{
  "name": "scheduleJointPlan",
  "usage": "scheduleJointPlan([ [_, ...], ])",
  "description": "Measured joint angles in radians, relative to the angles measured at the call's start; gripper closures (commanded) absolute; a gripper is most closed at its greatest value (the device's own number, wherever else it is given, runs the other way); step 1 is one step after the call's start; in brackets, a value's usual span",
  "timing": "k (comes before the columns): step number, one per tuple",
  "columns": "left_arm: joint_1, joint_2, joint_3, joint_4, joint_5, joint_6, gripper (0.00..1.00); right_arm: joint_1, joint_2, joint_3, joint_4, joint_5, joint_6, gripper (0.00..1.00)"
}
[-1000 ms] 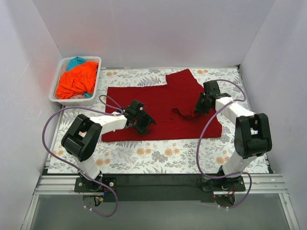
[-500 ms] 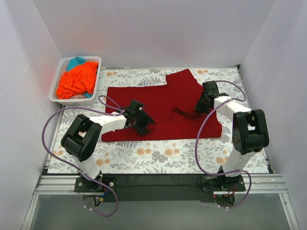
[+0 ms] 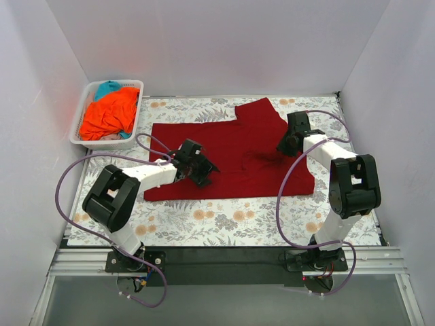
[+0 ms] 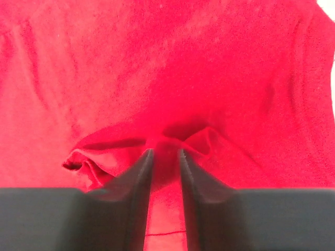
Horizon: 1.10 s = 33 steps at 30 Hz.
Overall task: Fold and stack the t-shirts
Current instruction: Fold the tshirt
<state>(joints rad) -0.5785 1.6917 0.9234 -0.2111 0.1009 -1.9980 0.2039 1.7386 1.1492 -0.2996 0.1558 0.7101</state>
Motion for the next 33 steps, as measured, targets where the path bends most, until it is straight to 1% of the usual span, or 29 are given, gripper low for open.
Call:
scheduleJointPlan([
  [3,0.000,-0.009,0.000,0.026,-0.008,0.000,0.49,-0.001,-0.003,0.001,0.009,0.023,-0.003,0.49],
  [5,0.000,-0.009,0.002,0.050,-0.003,0.008,0.49,-0.003,-0.015,0.001,0.010,0.034,-0.009,0.48],
  [6,0.001,-0.008,0.007,0.059,0.003,0.020,0.49,-0.005,-0.027,0.001,0.010,0.039,-0.010,0.50],
  [7,0.001,-0.006,0.016,0.064,0.010,0.029,0.49,-0.008,-0.047,0.000,0.011,0.041,-0.014,0.53],
  [8,0.001,0.001,0.033,0.072,0.021,0.040,0.49,-0.011,-0.064,0.000,0.011,0.040,-0.019,0.59],
  [9,0.001,0.015,0.059,0.087,0.035,0.055,0.50,-0.015,-0.086,0.000,0.011,0.035,-0.031,0.69],
  [11,0.001,0.046,0.105,0.126,0.062,0.078,0.52,-0.021,-0.130,0.000,0.015,0.006,-0.054,0.83],
  [12,0.001,0.064,0.126,0.154,0.078,0.090,0.57,-0.024,-0.148,-0.002,0.022,-0.011,-0.062,0.91],
  [14,0.001,0.100,0.163,0.205,0.111,0.107,0.62,-0.028,-0.174,-0.013,0.045,-0.053,-0.074,0.97],
  [15,0.000,0.125,0.187,0.227,0.126,0.112,0.64,-0.028,-0.179,-0.021,0.057,-0.074,-0.080,0.99],
  [16,0.000,0.153,0.214,0.246,0.142,0.117,0.67,-0.028,-0.179,-0.031,0.068,-0.098,-0.084,0.99],
  [19,0.000,0.258,0.306,0.295,0.191,0.121,0.69,-0.027,-0.142,-0.052,0.085,-0.160,-0.089,0.99],
  [22,0.000,0.355,0.359,0.341,0.235,0.113,0.71,-0.026,-0.063,-0.052,0.102,-0.201,-0.091,0.99],
  [24,-0.002,0.410,0.376,0.362,0.259,0.104,0.73,-0.026,-0.010,-0.052,0.111,-0.216,-0.092,0.99],
  [28,-0.003,0.496,0.399,0.387,0.296,0.075,0.74,-0.028,0.064,-0.051,0.119,-0.220,-0.093,0.99],
  [32,0.006,0.515,0.385,0.410,0.312,0.033,0.74,-0.044,0.101,-0.051,0.124,-0.222,-0.089,0.99],
  [33,0.013,0.513,0.371,0.431,0.319,0.027,0.73,-0.050,0.103,-0.051,0.124,-0.222,-0.087,0.92],
])
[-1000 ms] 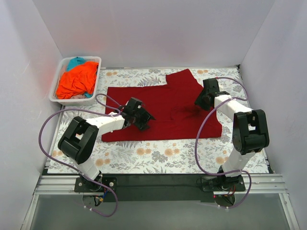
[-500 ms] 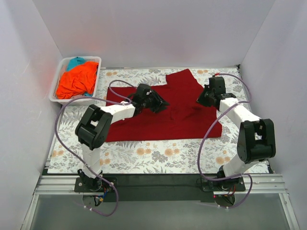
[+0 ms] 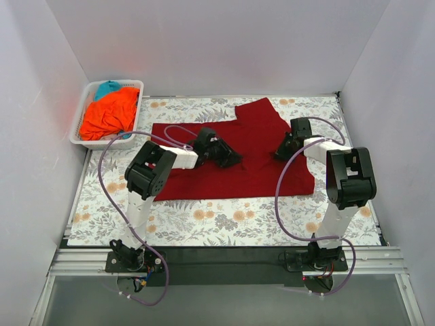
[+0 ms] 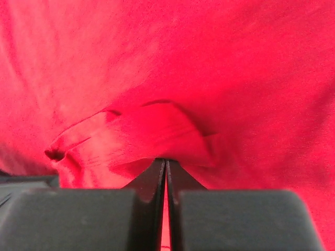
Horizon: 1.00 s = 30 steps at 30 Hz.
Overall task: Fold and stack the t-shirts
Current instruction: Fold the tshirt
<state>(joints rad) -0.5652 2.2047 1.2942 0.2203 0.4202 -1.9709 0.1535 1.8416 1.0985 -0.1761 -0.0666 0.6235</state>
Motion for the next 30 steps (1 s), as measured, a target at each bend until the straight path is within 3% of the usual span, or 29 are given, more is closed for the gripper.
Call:
scheduleJointPlan([
  [3,0.039,-0.023,-0.061,0.041,0.025,-0.022,0.68,-0.017,-0.003,0.000,0.002,0.015,0.002,0.72],
  [7,0.095,-0.095,-0.093,0.001,0.015,0.028,0.60,-0.028,-0.039,-0.003,-0.003,0.024,-0.011,0.57],
  [14,0.206,-0.378,-0.140,-0.107,-0.009,0.143,0.56,-0.043,-0.237,-0.004,-0.006,0.014,-0.051,0.56],
  [20,0.349,-0.650,-0.315,-0.201,-0.021,0.191,0.56,-0.066,-0.298,-0.077,-0.008,0.006,-0.060,0.59],
  [24,0.428,-0.723,-0.420,-0.300,-0.047,0.226,0.56,-0.066,-0.290,-0.158,-0.044,0.013,-0.066,0.60],
  [30,0.444,-0.736,-0.508,-0.406,-0.095,0.264,0.56,-0.068,-0.258,-0.187,-0.077,0.051,-0.083,0.61],
])
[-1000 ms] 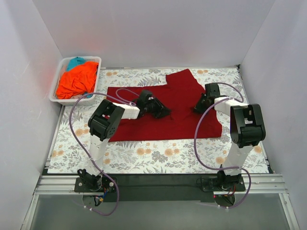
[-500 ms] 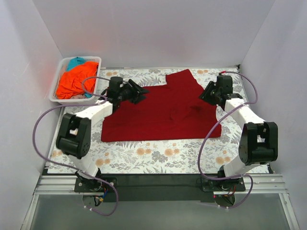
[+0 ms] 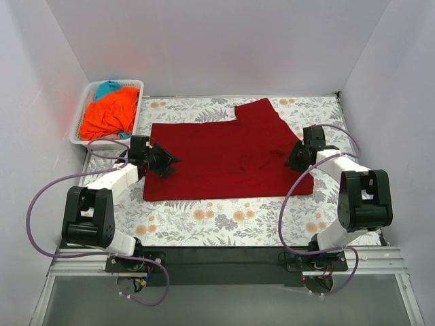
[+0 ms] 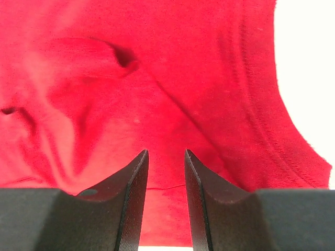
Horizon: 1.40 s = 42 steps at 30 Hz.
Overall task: Fold and stack the t-shirts
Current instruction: Fold the tshirt
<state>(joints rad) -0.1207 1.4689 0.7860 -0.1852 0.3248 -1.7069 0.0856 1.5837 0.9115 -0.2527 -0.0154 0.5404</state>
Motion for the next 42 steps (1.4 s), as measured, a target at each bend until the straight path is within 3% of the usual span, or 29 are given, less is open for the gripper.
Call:
scheduleJointPlan([
  [10,0.063,-0.005,-0.134,-0.143,-0.048,-0.034,0.57,-0.014,0.045,-0.010,-0.044,0.078,-0.018,0.62],
  [18,0.060,-0.145,-0.233,-0.199,-0.048,-0.062,0.59,-0.019,-0.042,-0.084,-0.084,0.124,-0.017,0.59],
  [20,0.060,-0.183,-0.241,-0.234,-0.048,-0.060,0.57,-0.023,-0.084,-0.108,-0.116,0.126,-0.017,0.54],
  [22,0.060,-0.212,-0.235,-0.243,-0.046,-0.048,0.50,-0.026,-0.129,-0.111,-0.154,0.124,-0.015,0.41],
  [26,0.060,-0.217,-0.108,-0.274,-0.049,0.001,0.31,-0.027,-0.187,-0.032,-0.204,0.117,-0.037,0.26],
  [30,0.060,-0.142,0.138,-0.246,-0.087,0.077,0.30,-0.027,-0.119,0.208,-0.206,0.119,-0.070,0.26],
  [34,0.060,0.007,0.361,-0.204,-0.128,0.137,0.30,-0.029,0.054,0.478,-0.156,0.105,-0.089,0.29],
  [42,0.060,0.364,0.618,-0.203,-0.243,0.214,0.36,-0.032,0.414,0.769,-0.144,0.095,-0.101,0.29],
])
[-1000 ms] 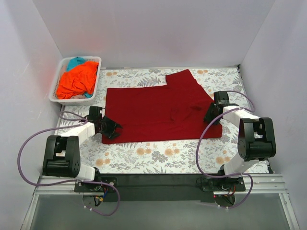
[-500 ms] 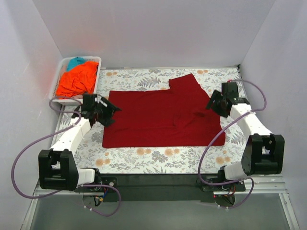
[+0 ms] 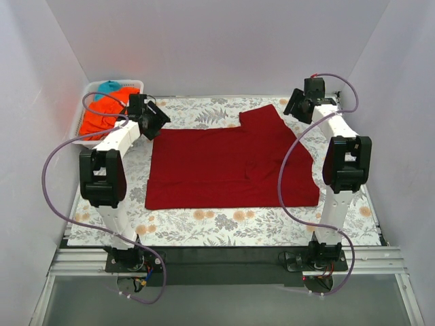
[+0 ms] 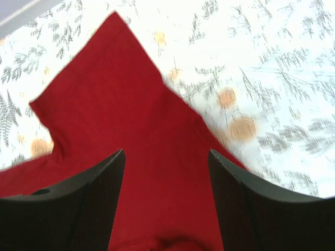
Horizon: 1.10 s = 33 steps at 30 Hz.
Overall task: Fold and stack the t-shirts
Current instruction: Fold the tshirt
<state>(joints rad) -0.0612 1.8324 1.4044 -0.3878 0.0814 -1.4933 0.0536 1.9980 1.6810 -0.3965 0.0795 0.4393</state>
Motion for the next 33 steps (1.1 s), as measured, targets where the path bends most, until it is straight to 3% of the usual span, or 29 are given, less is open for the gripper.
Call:
scheduleJointPlan([
  [7,0.000,0.234,0.180,-0.006,-0.135,0.089,0.37,0.000,0.253,0.271,0.008,-0.016,-0.007,0.27],
  [13,0.004,0.320,0.291,-0.023,-0.196,0.155,0.37,0.000,0.401,0.442,0.020,-0.042,-0.019,0.24],
  [25,0.027,0.331,0.319,-0.029,-0.201,0.182,0.37,0.008,0.524,0.488,0.061,-0.090,-0.009,0.25],
  [33,0.029,0.331,0.319,-0.029,-0.196,0.192,0.37,0.030,0.542,0.492,0.104,-0.105,-0.010,0.36],
])
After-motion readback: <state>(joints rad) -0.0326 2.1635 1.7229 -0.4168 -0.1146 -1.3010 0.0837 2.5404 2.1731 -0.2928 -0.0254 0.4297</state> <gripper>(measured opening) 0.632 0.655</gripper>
